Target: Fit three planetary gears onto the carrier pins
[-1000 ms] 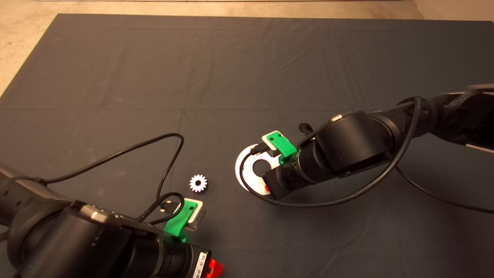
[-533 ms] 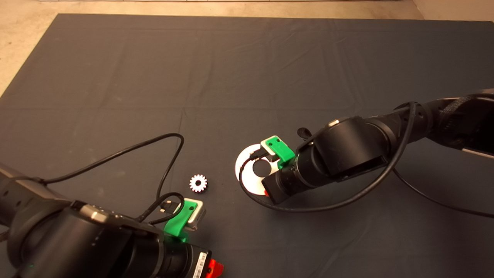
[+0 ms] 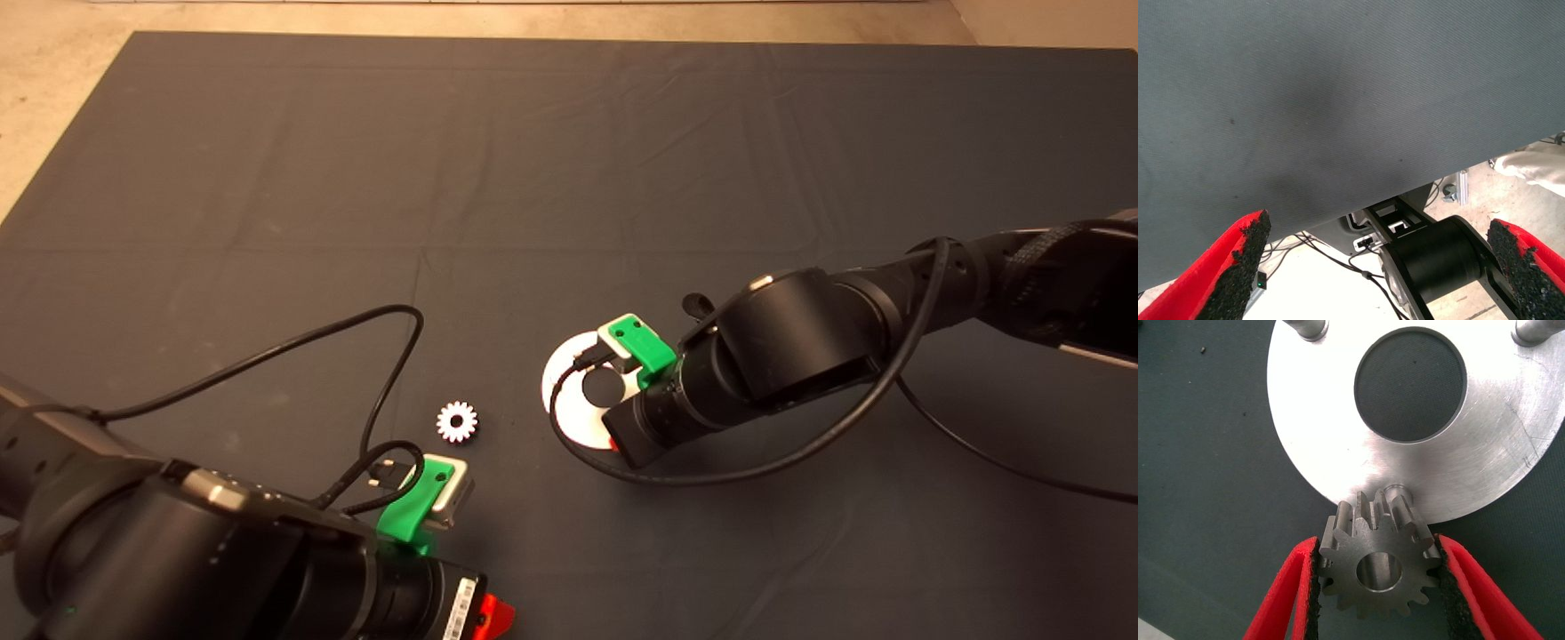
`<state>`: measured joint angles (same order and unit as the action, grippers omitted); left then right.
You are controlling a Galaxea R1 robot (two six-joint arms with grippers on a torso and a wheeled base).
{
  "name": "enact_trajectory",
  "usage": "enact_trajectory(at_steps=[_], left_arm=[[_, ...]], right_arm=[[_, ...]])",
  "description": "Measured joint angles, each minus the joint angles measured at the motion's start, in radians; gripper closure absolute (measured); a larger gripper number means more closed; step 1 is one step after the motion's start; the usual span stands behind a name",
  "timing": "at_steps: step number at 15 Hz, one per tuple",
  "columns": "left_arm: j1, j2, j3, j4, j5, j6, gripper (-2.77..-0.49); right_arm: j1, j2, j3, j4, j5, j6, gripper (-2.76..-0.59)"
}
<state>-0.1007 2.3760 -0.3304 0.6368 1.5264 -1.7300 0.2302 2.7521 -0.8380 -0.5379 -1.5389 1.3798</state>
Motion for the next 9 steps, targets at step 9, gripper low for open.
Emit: enact_trajectory(at_steps=[9], left_arm=[[-0.006, -0.009, 0.0, 0.0, 0.0, 0.0, -2.34]], right_arm=[[0.005, 0.011, -0.03, 0.006, -0.001, -0.032, -0.99]])
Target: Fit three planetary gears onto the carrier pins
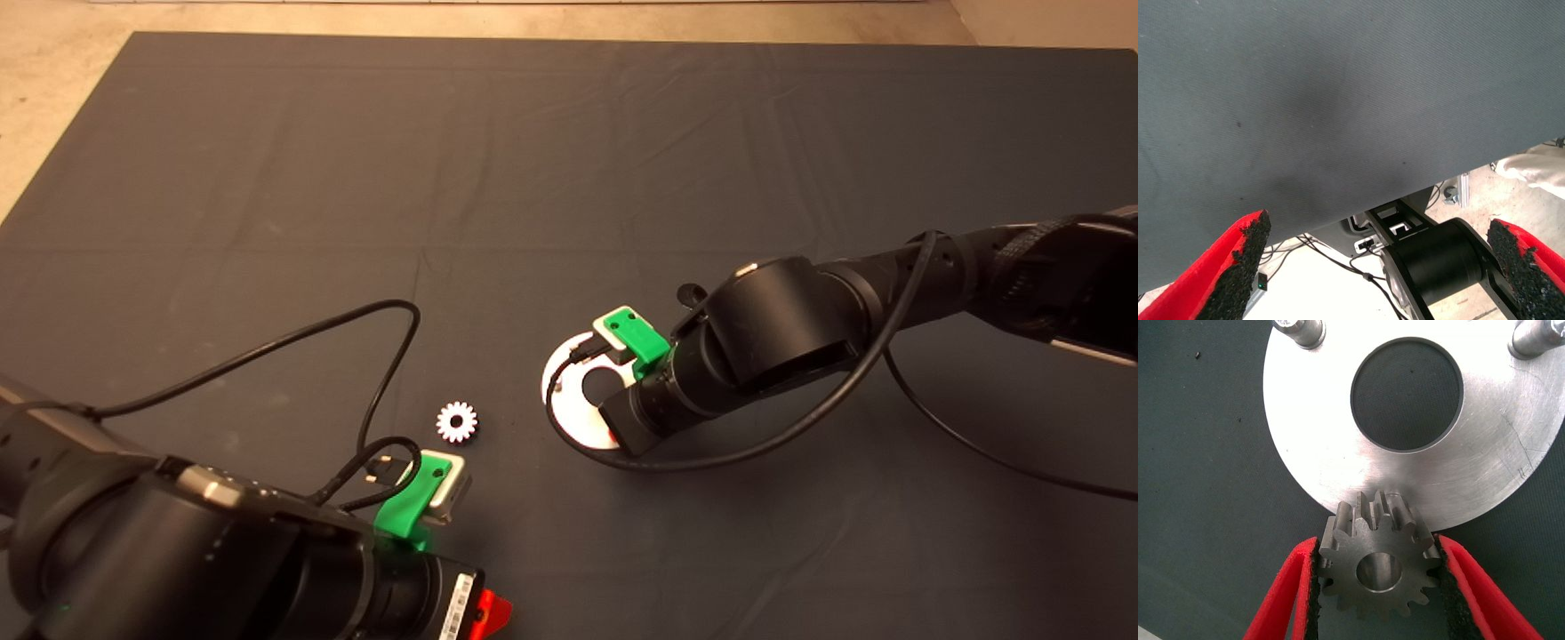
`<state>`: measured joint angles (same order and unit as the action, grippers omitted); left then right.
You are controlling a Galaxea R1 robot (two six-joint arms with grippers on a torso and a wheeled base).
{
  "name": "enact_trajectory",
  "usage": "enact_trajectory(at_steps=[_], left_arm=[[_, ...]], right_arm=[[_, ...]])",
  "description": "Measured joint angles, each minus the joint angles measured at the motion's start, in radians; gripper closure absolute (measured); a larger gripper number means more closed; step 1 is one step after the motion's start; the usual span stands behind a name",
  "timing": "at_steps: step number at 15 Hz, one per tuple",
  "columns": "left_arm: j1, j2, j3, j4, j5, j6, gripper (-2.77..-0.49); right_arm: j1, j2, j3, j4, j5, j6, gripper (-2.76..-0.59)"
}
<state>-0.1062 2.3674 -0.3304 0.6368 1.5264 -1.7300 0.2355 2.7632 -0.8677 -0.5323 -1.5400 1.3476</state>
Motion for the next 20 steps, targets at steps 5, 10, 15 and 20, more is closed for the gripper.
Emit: enact_trajectory(at_steps=[5, 10, 15, 20], left_arm=[[0.0, -0.008, 0.0, 0.0, 0.0, 0.0, -2.34], [0.0, -0.011, 0.0, 0.0, 0.0, 0.0, -2.34], [0.0, -0.014, 0.0, 0.0, 0.0, 0.0, -2.34], [0.0, -0.014, 0.0, 0.0, 0.0, 0.0, -2.34]], right_arm=[[0.001, 0.002, -0.008, 0.002, 0.002, -0.016, -0.99], [0.003, 0.002, -0.011, 0.005, 0.005, -0.024, -0.99], [0.003, 0.002, -0.013, 0.005, 0.006, -0.031, -1.0], [0.003, 0.002, -0.013, 0.005, 0.006, -0.032, -0.99]])
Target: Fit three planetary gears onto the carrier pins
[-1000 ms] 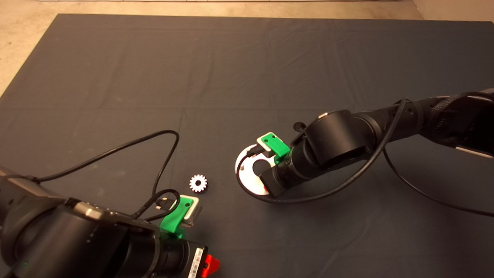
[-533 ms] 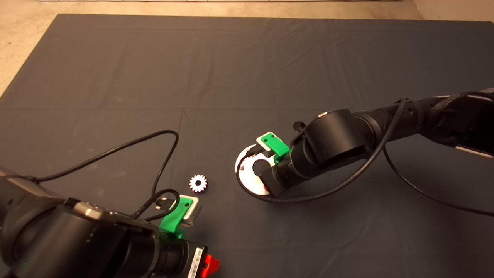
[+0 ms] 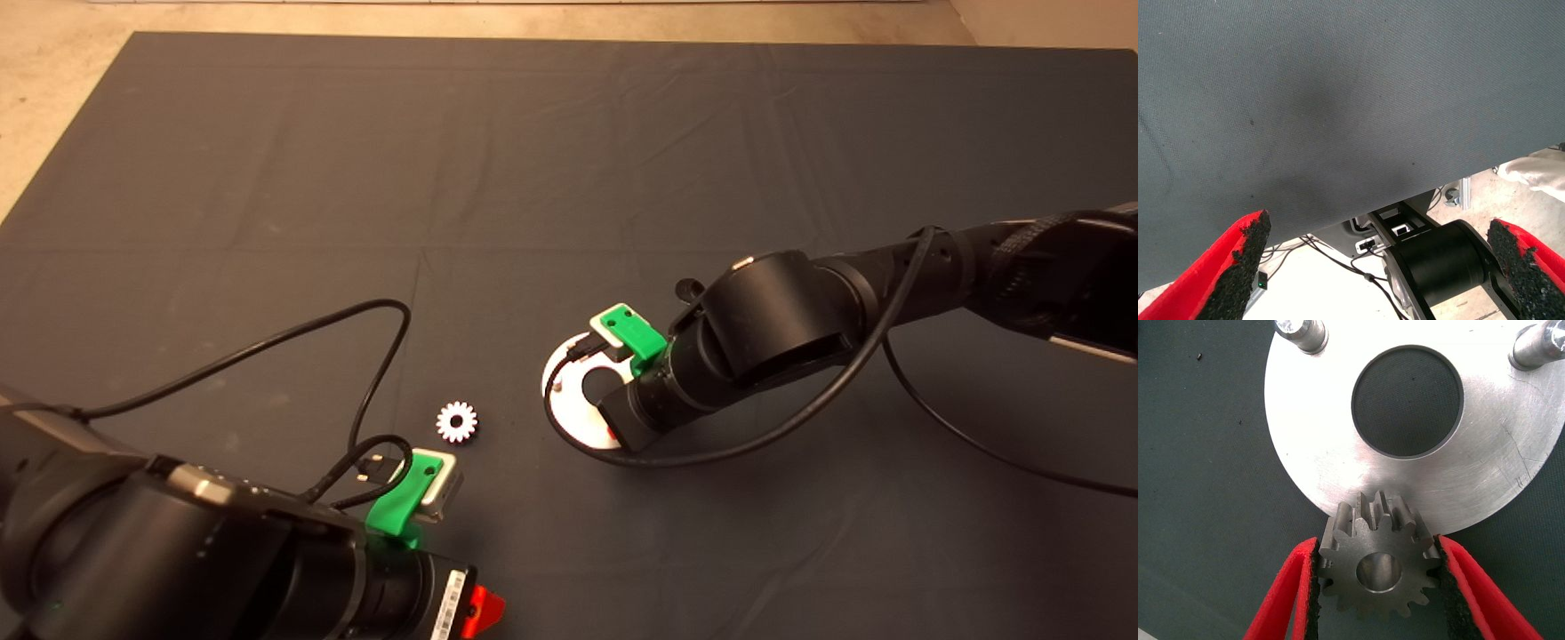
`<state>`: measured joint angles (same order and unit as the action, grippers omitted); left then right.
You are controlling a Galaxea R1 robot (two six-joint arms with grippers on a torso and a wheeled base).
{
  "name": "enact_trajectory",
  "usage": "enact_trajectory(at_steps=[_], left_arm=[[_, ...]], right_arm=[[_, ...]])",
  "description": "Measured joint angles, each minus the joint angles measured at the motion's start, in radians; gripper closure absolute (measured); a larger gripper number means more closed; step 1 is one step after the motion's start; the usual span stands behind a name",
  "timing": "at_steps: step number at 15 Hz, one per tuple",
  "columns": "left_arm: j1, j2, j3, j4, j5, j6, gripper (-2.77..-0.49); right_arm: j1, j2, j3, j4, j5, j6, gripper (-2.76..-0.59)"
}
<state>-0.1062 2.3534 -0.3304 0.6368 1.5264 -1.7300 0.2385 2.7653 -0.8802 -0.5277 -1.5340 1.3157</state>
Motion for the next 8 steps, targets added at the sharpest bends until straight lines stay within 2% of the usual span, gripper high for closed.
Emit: enact_trajectory(at_steps=[8], left_arm=[[0.0, 0.0, 0.0, 0.0, 0.0, 0.0, -2.34]], right_arm=[[0.0, 0.0, 0.0, 0.0, 0.0, -0.003, -0.99]])
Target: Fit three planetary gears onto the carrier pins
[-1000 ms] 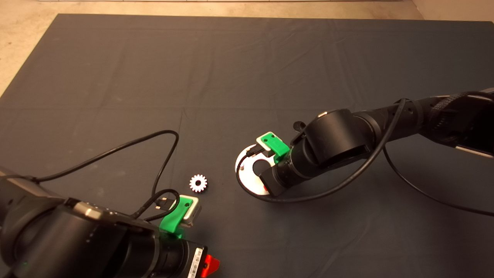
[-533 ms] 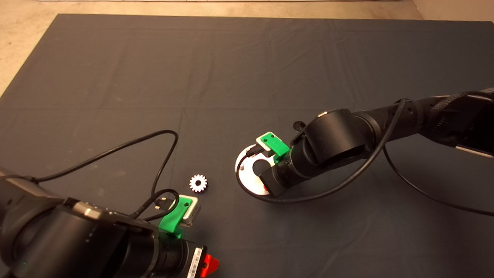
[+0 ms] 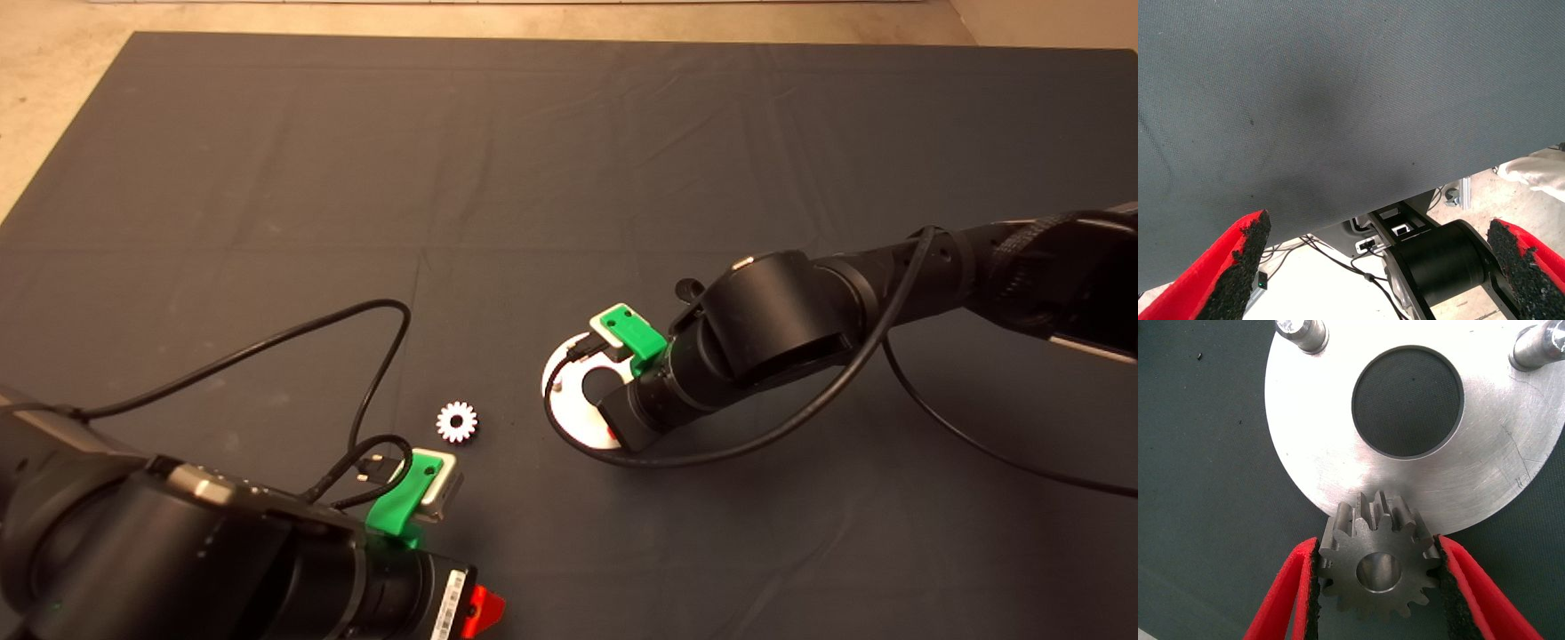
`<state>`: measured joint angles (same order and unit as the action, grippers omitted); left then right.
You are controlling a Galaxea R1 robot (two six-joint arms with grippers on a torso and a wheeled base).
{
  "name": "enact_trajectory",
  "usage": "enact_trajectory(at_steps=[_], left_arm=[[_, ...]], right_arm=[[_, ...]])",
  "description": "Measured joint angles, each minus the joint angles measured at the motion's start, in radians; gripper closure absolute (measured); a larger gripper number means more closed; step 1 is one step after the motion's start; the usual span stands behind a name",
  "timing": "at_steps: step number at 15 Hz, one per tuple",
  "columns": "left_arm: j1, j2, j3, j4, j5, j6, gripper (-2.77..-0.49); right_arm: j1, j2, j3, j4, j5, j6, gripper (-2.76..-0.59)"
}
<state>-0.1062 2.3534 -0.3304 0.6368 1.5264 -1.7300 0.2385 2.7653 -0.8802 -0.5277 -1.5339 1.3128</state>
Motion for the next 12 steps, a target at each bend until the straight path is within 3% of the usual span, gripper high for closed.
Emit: enact_trajectory(at_steps=[12], left_arm=[[0.0, -0.011, 0.0, 0.0, 0.0, 0.0, -2.34]], right_arm=[[0.001, 0.0, -0.001, 0.0, 0.001, -0.008, -0.99]])
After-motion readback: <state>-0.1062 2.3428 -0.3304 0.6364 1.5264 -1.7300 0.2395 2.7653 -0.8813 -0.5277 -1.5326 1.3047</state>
